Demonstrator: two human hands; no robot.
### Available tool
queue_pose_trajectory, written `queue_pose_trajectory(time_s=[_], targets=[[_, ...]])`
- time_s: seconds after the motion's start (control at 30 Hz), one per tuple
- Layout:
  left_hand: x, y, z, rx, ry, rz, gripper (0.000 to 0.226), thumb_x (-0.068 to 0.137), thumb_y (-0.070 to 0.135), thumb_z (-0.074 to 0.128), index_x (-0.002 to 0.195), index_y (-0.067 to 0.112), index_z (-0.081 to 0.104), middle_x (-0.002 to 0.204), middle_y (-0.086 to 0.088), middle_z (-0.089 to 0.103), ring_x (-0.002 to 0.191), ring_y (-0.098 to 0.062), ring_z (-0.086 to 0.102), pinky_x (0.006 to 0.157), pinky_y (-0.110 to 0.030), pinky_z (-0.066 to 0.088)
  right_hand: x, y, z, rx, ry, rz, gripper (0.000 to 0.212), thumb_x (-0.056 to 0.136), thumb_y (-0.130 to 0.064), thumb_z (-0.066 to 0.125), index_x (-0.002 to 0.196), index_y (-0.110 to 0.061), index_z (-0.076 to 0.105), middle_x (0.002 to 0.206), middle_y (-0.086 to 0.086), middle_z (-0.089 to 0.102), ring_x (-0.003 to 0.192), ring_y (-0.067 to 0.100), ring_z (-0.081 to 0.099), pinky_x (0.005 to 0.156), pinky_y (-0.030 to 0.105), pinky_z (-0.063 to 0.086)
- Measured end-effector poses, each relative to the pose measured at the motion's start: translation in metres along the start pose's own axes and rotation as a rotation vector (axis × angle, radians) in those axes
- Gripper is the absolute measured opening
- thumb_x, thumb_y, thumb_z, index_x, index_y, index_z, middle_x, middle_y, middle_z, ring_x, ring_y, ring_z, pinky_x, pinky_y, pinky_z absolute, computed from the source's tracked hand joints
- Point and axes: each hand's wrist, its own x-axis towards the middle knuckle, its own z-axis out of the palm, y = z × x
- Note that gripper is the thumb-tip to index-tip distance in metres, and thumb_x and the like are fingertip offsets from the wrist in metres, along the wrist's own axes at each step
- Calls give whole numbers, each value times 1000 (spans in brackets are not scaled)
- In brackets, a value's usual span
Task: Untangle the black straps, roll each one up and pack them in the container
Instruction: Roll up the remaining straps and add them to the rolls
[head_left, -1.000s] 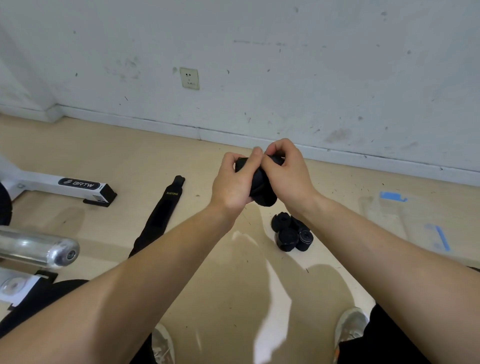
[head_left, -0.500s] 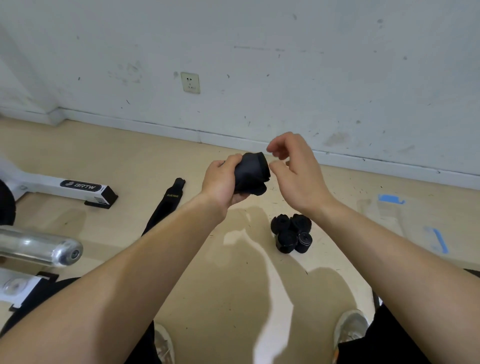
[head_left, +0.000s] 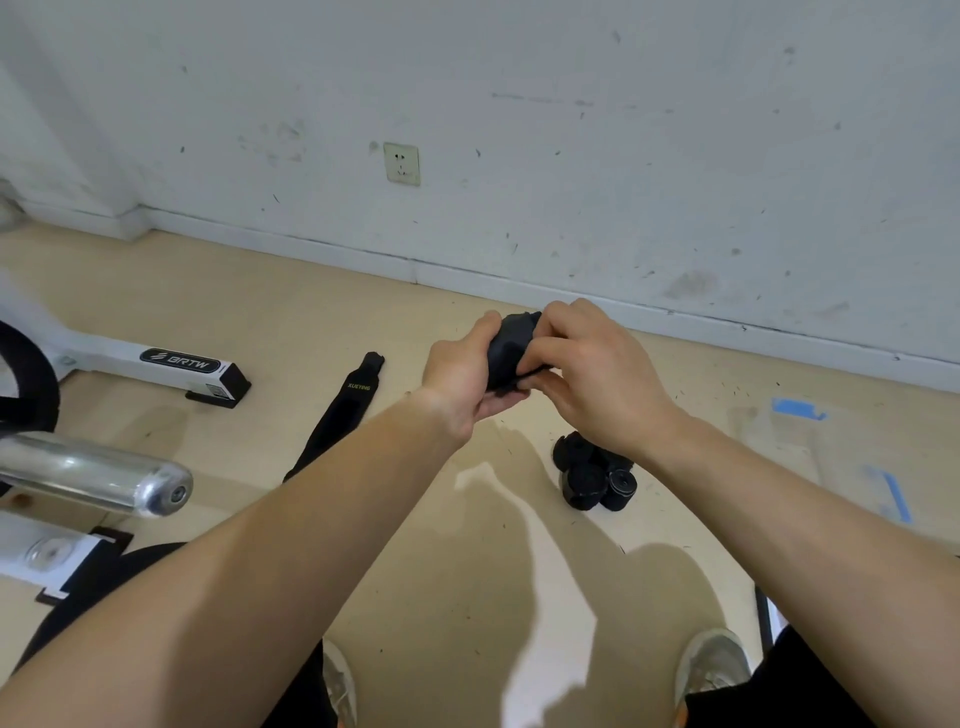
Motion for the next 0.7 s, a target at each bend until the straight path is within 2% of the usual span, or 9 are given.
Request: queue_pose_trajectory(time_s=[0.07, 0.13, 0.2, 0.27, 0.43, 0.5, 0.57, 0.63, 0.7], targets=[[0, -5, 2, -12, 2, 17, 41, 102, 43, 59, 108, 4, 71, 101, -16, 75, 69, -23, 75, 68, -34, 65, -1, 1, 0, 89, -4, 87, 9, 80, -12, 81, 82, -17, 74, 86, -6, 55, 83, 21, 50, 65, 34, 42], [-1, -7, 3, -45, -9, 18, 42, 102, 44, 58, 110, 4, 71, 102, -16, 76, 72, -23, 77, 70, -33, 64, -3, 0, 1, 255, 4, 227, 8, 83, -15, 80, 84, -19, 73, 86, -12, 51, 86, 8, 51, 76, 23, 43], [0, -7, 2, -77, -25, 9, 43, 103, 44, 58, 113, 4, 71, 104, -15, 77, 74, -22, 78, 70, -32, 64, -3, -2, 3, 387, 39, 354, 11, 83, -14, 81, 83, -20, 73, 86, -14, 51, 85, -6, 52, 77, 7, 37], [0, -5, 1, -89, -29, 1, 42, 103, 43, 58, 114, 5, 71, 106, -15, 77, 76, -21, 78, 69, -31, 63, -2, -6, 4, 447, 71, 431, 14, 80, -13, 83, 81, -21, 72, 86, -14, 53, 84, -13, 52, 75, 3, 36], [-3, -5, -1, -49, -12, -8, 39, 101, 43, 60, 112, 7, 71, 100, -12, 74, 65, -17, 75, 64, -27, 62, 1, -8, 3, 461, 97, 512, 37, 70, -20, 90, 87, -28, 57, 95, -10, 52, 88, -2, 50, 75, 6, 36], [-4, -7, -2, -15, -3, -14, 39, 100, 43, 62, 110, 7, 72, 94, -11, 74, 60, -18, 74, 64, -27, 62, 2, -2, 0, 490, 14, 499, 52, 69, -22, 91, 105, -36, 56, 113, -13, 50, 104, 5, 51, 86, 11, 38], [-5, -10, -2, 39, -27, -18, 41, 100, 46, 62, 111, 8, 73, 95, -10, 75, 61, -19, 74, 64, -27, 62, 1, 6, -7, 640, -156, 477, 69, 75, -17, 88, 130, -42, 55, 133, -15, 49, 119, 8, 53, 98, 22, 45], [-7, -14, -3, 99, -71, -31, 42, 99, 49, 60, 109, 11, 75, 96, -9, 76, 63, -21, 73, 65, -27, 62, -1, 12, -10, 781, -301, 457, 64, 83, -9, 82, 138, -32, 59, 136, -14, 59, 120, 3, 59, 101, 22, 47], [-10, -18, -4, 148, -76, -61, 43, 98, 52, 58, 107, 14, 75, 93, -9, 77, 61, -23, 72, 64, -28, 62, -3, 13, -8, 819, -331, 464, 51, 86, -7, 78, 133, -23, 65, 128, -12, 68, 115, -1, 63, 98, 17, 48]])
